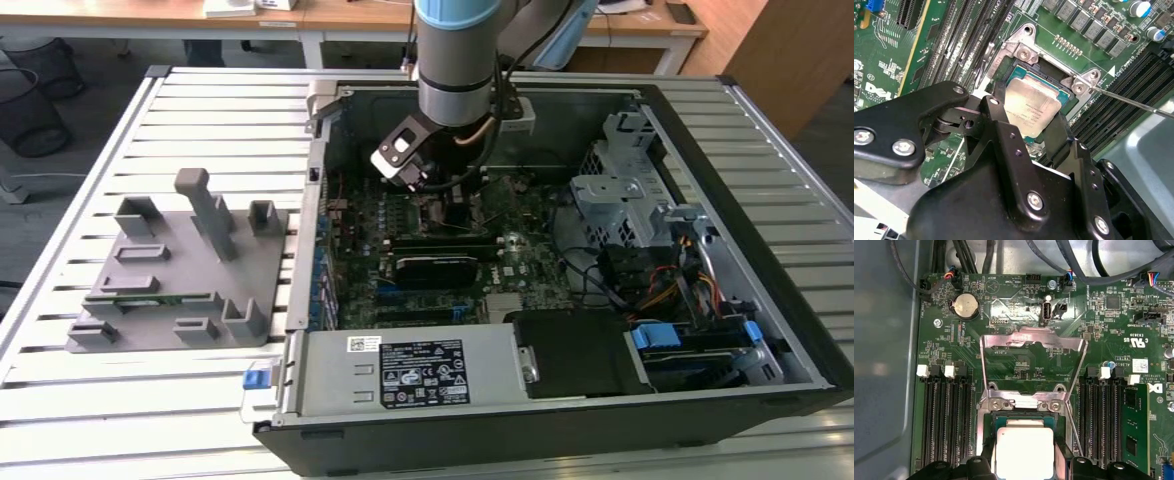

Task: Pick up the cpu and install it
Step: 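Place the cpu into insertion slot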

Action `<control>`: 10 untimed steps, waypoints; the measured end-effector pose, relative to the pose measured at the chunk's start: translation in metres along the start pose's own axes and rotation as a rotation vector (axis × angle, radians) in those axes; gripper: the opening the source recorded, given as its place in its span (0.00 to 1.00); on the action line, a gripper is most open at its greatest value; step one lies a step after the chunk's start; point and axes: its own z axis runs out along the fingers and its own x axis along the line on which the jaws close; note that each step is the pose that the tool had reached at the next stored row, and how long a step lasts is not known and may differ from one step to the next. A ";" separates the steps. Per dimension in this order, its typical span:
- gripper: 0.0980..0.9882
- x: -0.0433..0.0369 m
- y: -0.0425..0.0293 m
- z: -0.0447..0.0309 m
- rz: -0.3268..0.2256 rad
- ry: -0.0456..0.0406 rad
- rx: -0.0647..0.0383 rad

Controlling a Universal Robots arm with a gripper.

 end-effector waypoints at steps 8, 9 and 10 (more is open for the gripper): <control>0.50 0.0001 0.0000 0.0002 0.000 0.0002 0.000; 0.50 0.0001 0.0000 0.0002 0.000 0.0002 0.000; 0.51 0.0001 0.0000 0.0002 0.000 0.0003 0.000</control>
